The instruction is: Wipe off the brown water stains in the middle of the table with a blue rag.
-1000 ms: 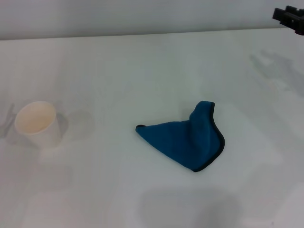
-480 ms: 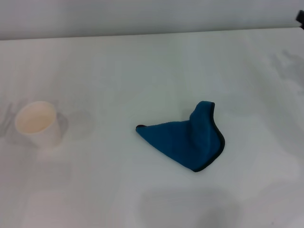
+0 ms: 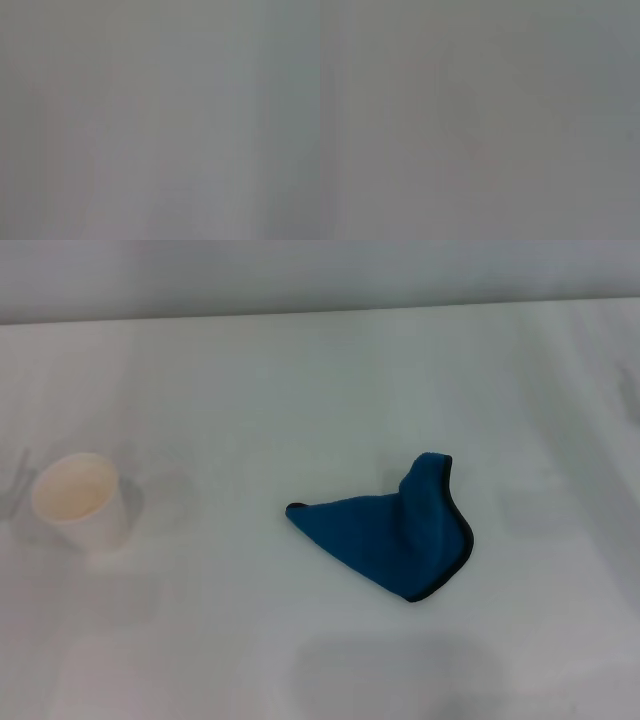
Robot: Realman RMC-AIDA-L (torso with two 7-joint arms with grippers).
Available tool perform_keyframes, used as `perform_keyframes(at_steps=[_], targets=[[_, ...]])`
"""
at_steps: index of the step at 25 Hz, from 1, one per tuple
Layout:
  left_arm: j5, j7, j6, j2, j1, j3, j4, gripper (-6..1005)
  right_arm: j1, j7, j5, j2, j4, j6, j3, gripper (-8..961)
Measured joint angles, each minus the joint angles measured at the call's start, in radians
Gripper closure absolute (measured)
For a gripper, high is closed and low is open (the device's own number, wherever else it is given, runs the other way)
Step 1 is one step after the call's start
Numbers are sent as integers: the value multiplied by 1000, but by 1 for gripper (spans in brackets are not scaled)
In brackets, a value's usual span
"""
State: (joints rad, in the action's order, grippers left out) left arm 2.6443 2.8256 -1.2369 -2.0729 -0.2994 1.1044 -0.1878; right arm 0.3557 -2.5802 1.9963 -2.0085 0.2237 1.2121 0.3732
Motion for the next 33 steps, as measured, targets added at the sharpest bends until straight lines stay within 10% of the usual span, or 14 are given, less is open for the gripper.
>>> perform_keyframes(at_steps=[33], targets=[[27, -1, -6, -5, 7, -2, 10, 116, -27, -186, 113, -3, -69, 19, -89, 532]])
